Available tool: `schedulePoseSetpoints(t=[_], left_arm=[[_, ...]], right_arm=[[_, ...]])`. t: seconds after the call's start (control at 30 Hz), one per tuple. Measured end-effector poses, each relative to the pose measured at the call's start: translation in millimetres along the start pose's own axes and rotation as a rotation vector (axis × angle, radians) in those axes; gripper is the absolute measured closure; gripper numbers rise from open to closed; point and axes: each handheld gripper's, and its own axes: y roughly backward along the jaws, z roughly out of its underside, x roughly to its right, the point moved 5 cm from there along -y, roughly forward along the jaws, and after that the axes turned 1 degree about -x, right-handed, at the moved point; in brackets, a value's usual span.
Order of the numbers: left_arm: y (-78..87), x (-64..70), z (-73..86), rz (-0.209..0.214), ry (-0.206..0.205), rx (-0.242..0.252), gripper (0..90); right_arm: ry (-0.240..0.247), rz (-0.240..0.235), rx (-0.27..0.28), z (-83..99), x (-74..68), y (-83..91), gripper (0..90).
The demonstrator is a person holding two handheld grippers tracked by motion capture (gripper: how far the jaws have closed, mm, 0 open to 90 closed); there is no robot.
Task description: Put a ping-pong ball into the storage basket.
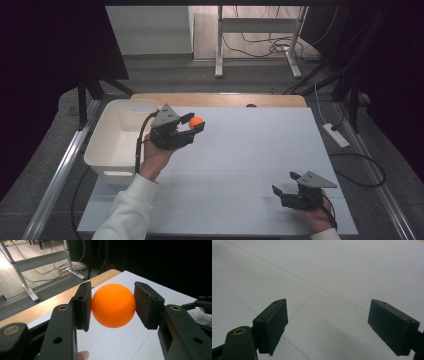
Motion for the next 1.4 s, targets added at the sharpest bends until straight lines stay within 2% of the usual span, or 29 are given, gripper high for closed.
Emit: schedulePoseSetpoints(t=[0.63, 1.1, 1.4], left_arm=[[19.3, -32.2, 0.4, -0.091, 0.035, 0.004, 50.5], [28.7, -54.4, 8.1, -0.154, 0.054, -0.018, 50.5], [37.5, -71.9, 13.2, -0.199, 0.083, -0.025, 50.5]], right_arm=[[-0.002, 0.002, 0.001, -0.2, 0.2, 0.2, 16.3], [0.001, 0.004, -0.002, 0.2, 0.4, 0.0, 16.4], [0.003, 0.004, -0.005, 0.5, 0.2, -0.3, 16.4]])
